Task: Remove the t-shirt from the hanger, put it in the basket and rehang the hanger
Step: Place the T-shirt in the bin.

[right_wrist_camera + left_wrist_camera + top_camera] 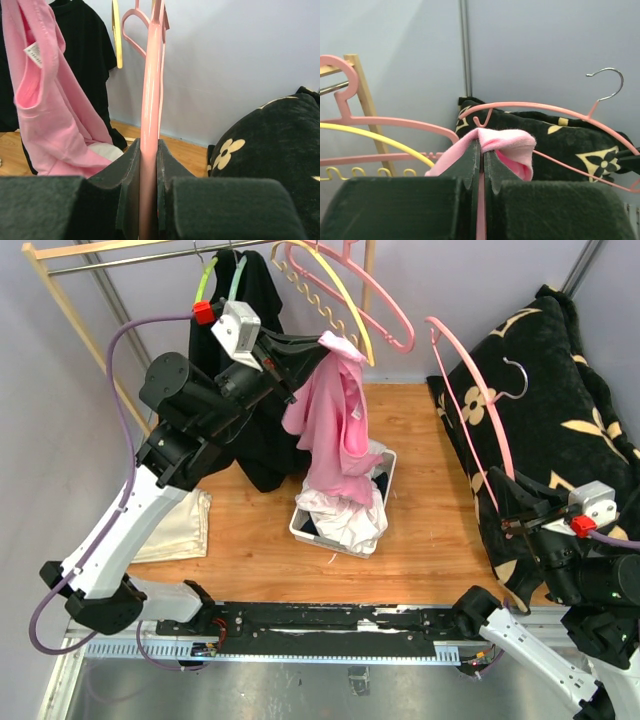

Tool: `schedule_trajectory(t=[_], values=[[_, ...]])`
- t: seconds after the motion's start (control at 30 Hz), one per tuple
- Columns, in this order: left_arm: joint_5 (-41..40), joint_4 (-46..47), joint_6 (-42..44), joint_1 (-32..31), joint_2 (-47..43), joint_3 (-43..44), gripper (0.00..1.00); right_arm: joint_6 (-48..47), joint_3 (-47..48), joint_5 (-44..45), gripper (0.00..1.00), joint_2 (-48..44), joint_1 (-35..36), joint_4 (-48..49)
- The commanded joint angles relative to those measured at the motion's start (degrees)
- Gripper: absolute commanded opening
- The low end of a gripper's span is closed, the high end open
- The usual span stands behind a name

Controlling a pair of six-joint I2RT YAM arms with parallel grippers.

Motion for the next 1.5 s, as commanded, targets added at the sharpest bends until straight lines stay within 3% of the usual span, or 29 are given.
schedule_trajectory(t=[0.0,0.23,0.47,0.63,1.13,1.47], values=[[2.7,1.8,-2.4,0.2,-1.0,-0.8,0.01,0.9,0.1,0.7,0.01,-0.6,0.6,4.8],[4.1,5.9,-5.9,-0.7,0.6,-5.4,0.0,0.6,-0.6,0.9,0.01,0.2,0.6,5.2],[4.5,6.6,-5.5,-3.5,5.5,2.8,0.01,0.3,-1.2,2.5,0.01,-0.5,0.6,5.9],[2.7,13.0,-7.9,-3.6,7.5,6.1,0.0,0.0,-1.7,3.7,0.01,-1.3,0.6,5.9],[-2.7,10.1,-8.3,-3.6,23.0,39.2,0.01,-0.9,-2.7,5.3,0.01,-4.1,0.6,5.1],[-0.4,16.3,-13.4,-3.6,22.4,35.2,0.01,-1.2,-3.0,5.5,0.01,-5.0,0.6,4.9]])
